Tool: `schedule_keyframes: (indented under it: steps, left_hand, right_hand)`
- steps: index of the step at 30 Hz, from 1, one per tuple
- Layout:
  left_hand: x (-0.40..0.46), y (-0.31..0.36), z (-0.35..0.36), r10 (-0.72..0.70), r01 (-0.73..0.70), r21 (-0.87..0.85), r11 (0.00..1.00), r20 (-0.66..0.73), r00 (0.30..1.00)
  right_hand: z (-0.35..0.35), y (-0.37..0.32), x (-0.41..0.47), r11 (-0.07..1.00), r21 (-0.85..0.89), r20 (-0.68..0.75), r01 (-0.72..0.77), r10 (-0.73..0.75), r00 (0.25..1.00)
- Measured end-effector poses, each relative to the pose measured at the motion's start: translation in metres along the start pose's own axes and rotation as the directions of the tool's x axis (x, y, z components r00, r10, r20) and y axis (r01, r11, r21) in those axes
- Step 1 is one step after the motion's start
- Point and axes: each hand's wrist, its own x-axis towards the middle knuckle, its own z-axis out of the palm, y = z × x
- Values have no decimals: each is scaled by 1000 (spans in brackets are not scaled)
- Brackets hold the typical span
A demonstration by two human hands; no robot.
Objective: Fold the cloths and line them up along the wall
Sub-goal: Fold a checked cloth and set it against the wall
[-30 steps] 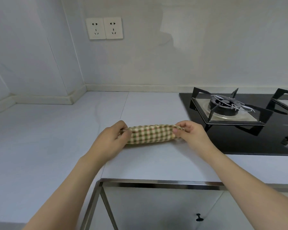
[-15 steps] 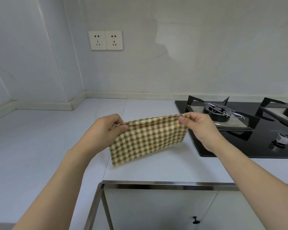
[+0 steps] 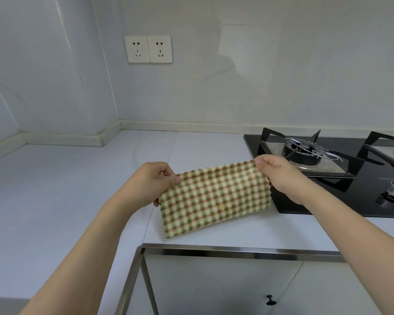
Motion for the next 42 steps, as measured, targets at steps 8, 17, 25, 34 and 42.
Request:
schedule_keyframes:
  steps: [8,17,25,34,42]
  left_hand:
    - [17,-43,10,-162,163,13,987,-41,986]
    - [31,-66,12,-110,152,166,974,-236,966]
    - [33,-69,21,136,45,463,885,-350,927]
    - [27,-70,65,133,-98,601,793,-14,991]
    - [24,-70,58,-31,-19,653,757,65,997]
  right_hand:
    - [35,8,46,893,-448,9,44,-44,999]
    - [90,17,95,752,-656,-18,57,-91,996]
    - [124,6,65,495,-803,117,332,-414,902]
    - [115,32,53,660,-711,319,243,-6,948]
    - [110,35,68,627,-737,366,252,57,929]
